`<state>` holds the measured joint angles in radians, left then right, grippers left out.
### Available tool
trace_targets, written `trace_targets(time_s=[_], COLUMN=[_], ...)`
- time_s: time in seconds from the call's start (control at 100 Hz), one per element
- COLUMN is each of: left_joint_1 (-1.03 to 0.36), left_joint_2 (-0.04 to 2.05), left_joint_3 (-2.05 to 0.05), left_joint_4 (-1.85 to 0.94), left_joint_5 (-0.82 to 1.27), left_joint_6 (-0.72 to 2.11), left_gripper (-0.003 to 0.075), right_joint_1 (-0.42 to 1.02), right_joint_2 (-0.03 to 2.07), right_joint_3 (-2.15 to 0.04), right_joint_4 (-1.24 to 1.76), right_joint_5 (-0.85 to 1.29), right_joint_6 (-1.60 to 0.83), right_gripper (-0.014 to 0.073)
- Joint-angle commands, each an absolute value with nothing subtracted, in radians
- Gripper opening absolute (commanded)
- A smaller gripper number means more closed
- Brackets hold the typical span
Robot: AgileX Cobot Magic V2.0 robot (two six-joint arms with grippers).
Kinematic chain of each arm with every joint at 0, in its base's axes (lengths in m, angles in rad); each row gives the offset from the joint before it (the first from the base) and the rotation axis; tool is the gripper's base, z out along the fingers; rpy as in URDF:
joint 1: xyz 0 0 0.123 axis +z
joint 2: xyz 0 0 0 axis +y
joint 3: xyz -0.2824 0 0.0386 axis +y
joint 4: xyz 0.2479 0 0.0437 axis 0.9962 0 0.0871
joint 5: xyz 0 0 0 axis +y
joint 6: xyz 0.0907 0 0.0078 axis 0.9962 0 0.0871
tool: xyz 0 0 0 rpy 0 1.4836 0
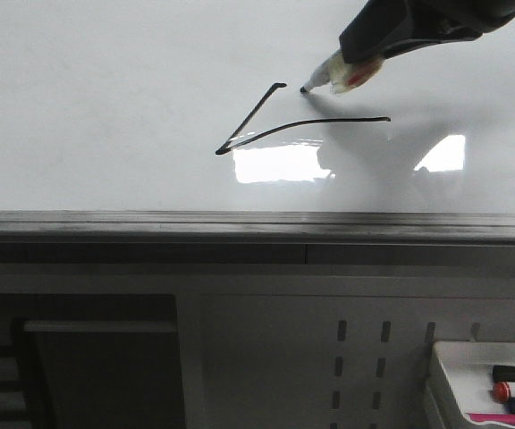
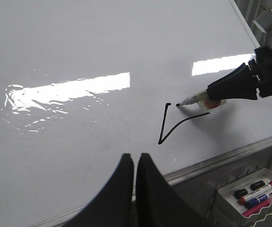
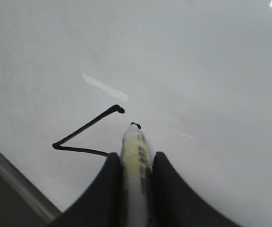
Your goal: Write number 4 on whiteboard
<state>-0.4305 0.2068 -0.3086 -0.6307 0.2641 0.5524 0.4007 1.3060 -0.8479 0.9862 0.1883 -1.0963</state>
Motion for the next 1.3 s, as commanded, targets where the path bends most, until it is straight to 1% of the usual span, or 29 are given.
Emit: trace_targets(time_s=[0.0,0.14,0.29,0.47,0.61,0.69,0.72,0.79,0.8,0.81,0.83,0.86,0.89,0.91,0.93,0.94,0.98,1.09,1.21,1.29], left_joint_1=[-0.427,-0.427,-0.427,-0.427,-0.427,-0.427,-0.427,-0.427,-0.427,-0.427,-0.427,-0.427,-0.427,-0.427,-0.427,-0.427,-0.427,-0.427,-0.427,-0.429], left_joint_2=[0.215,0.215,0.215,0.215,0.215,0.215,0.215,0.230,0.240,0.240,0.258,0.276,0.310,0.334,0.351,0.378,0.427,0.588,0.773,0.865], left_joint_3=[-0.334,-0.334,-0.334,-0.334,-0.334,-0.334,-0.334,-0.346,-0.352,-0.355,-0.366,-0.383,-0.407,-0.422,-0.432,-0.443,-0.477,-0.571,-0.686,-0.747], left_joint_4=[-0.652,-0.652,-0.657,-0.693,-0.693,-0.709,-0.711,-0.711,-0.710,-0.710,-0.710,-0.707,-0.703,-0.701,-0.701,-0.701,-0.701,-0.712,-0.788,-0.850], left_joint_5=[0.194,0.194,0.194,0.194,0.194,0.198,0.207,0.266,0.285,0.295,0.328,0.374,0.426,0.454,0.472,0.488,0.537,0.660,0.809,0.879], left_joint_6=[0.544,0.544,0.544,0.544,0.544,0.544,0.544,0.566,0.577,0.583,0.600,0.622,0.647,0.661,0.673,0.688,0.742,0.924,1.095,1.156], left_gripper=[-0.0020,-0.0020,-0.0020,-0.0020,-0.0020,-0.0016,-0.0006,0.0076,0.0118,0.0118,0.0182,0.0233,0.0314,0.0353,0.0377,0.0403,0.0421,0.0395,0.0355,0.0351], right_joint_1=[0.397,0.397,0.409,0.433,0.433,0.433,0.435,0.447,0.447,0.449,0.456,0.466,0.476,0.485,0.494,0.498,0.517,0.577,0.667,0.717], right_joint_2=[1.313,1.317,1.317,1.318,1.310,1.272,1.256,1.210,1.206,1.197,1.184,1.170,1.156,1.147,1.139,1.137,1.128,1.117,1.117,1.117], right_joint_3=[-0.874,-0.874,-0.847,-0.774,-0.784,-0.809,-0.819,-0.839,-0.839,-0.843,-0.849,-0.855,-0.859,-0.861,-0.863,-0.863,-0.864,-0.864,-0.864,-0.871], right_joint_4=[0.991,0.991,0.991,1.005,1.005,1.005,1.003,0.979,0.975,0.965,0.947,0.916,0.882,0.857,0.837,0.832,0.805,0.798,0.797,0.796], right_joint_5=[0.143,0.174,0.317,0.293,0.288,0.340,0.366,0.432,0.440,0.454,0.474,0.504,0.535,0.555,0.579,0.587,0.633,0.703,0.648,0.588], right_joint_6=[-1.101,-1.101,-1.080,-1.074,-1.074,-1.074,-1.076,-1.098,-1.101,-1.101,-1.101,-1.101,-1.104,-1.109,-1.123,-1.136,-1.171,-1.275,-1.313,-1.318], right_gripper=[-0.0050,-0.0050,-0.0049,-0.0049,-0.0049,-0.0049,-0.0049,-0.0049,-0.0049,-0.0049,-0.0049,-0.0049,-0.0049,-0.0049,-0.0049,-0.0049,-0.0049,-0.0049,-0.0049,-0.0049])
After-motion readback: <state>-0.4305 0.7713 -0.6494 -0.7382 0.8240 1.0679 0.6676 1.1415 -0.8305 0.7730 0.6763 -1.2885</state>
